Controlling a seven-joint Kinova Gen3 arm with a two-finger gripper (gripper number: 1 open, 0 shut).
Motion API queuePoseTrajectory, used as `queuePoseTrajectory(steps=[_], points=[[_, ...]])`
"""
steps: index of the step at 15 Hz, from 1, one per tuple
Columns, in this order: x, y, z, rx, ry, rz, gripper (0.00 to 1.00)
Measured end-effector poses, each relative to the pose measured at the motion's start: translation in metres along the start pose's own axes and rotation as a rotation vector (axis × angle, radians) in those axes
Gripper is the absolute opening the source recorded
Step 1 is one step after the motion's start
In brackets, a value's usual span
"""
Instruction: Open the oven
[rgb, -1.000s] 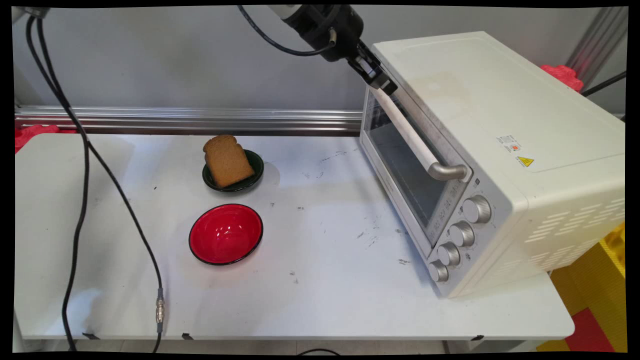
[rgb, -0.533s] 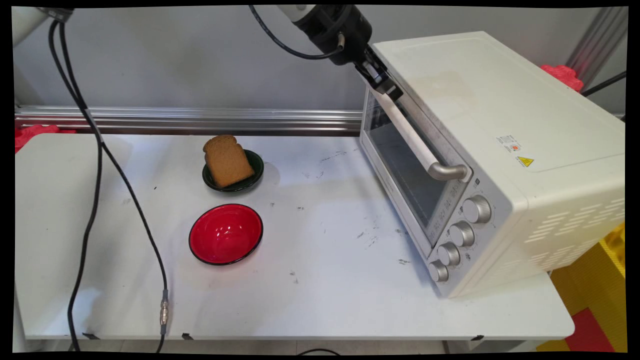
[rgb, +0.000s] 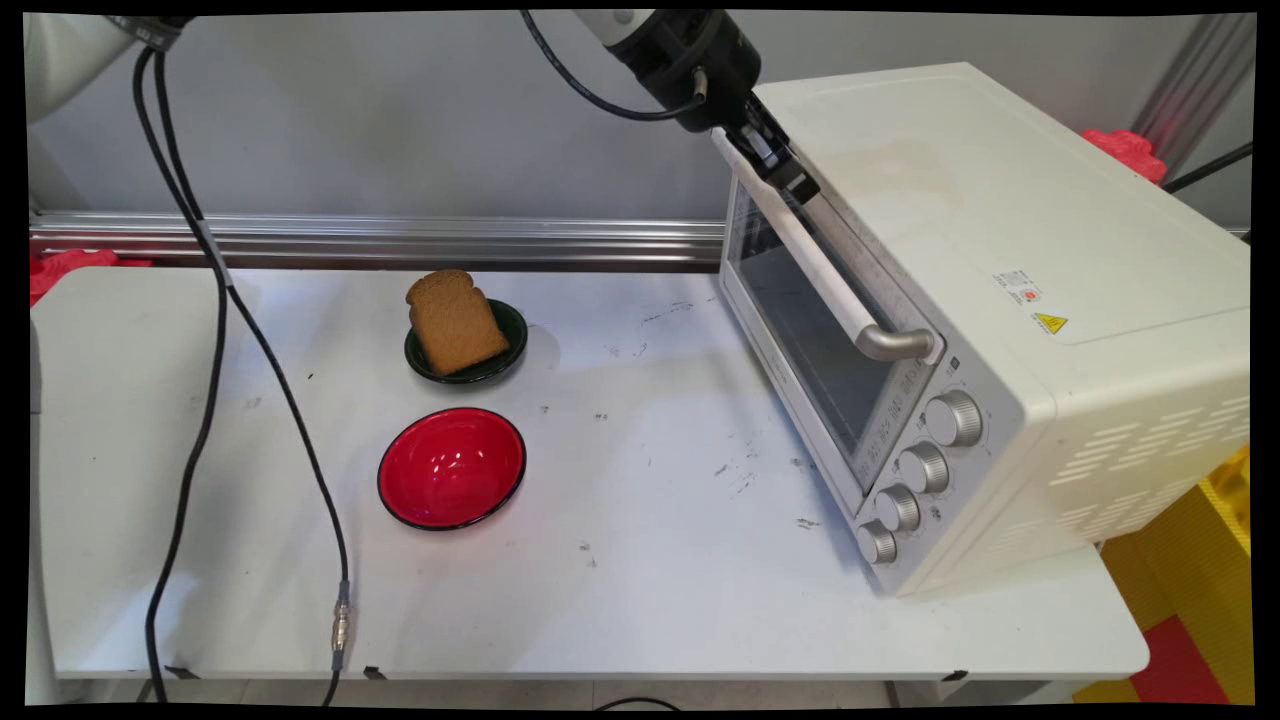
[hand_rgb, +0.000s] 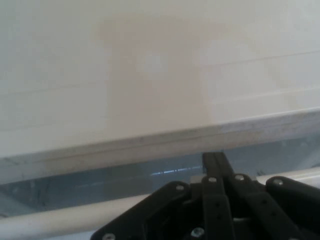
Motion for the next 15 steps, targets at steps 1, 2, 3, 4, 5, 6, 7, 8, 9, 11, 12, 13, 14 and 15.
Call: queuePoseTrajectory(steps=[1, 2, 3, 4, 5, 6, 7, 8, 9, 11, 12, 13, 14, 15], points=[[0.000, -0.001, 0.001, 0.000, -0.001, -0.002, 0.00], [0.000, -0.002, 0.002, 0.000, -0.001, -0.004, 0.00], [0.000, -0.003, 0.003, -0.001, -0.002, -0.007, 0.00], [-0.001, -0.003, 0.004, -0.001, -0.004, -0.010, 0.00], [-0.001, -0.004, 0.005, -0.002, -0.006, -0.014, 0.00], [-0.002, -0.004, 0.006, -0.003, -0.006, -0.016, 0.00], [-0.003, -0.005, 0.007, -0.003, -0.008, -0.019, 0.00], [-0.003, -0.005, 0.008, -0.004, -0.008, -0.021, 0.00], [-0.004, -0.005, 0.009, -0.005, -0.008, -0.024, 0.00], [-0.007, -0.005, 0.013, -0.006, -0.006, -0.036, 0.00], [-0.007, -0.005, 0.014, -0.007, -0.005, -0.039, 0.00], [-0.008, -0.005, 0.016, -0.007, -0.003, -0.044, 0.00], [-0.010, -0.005, 0.018, -0.007, -0.002, -0.049, 0.00], [-0.011, -0.004, 0.020, -0.007, -0.001, -0.052, 0.00]])
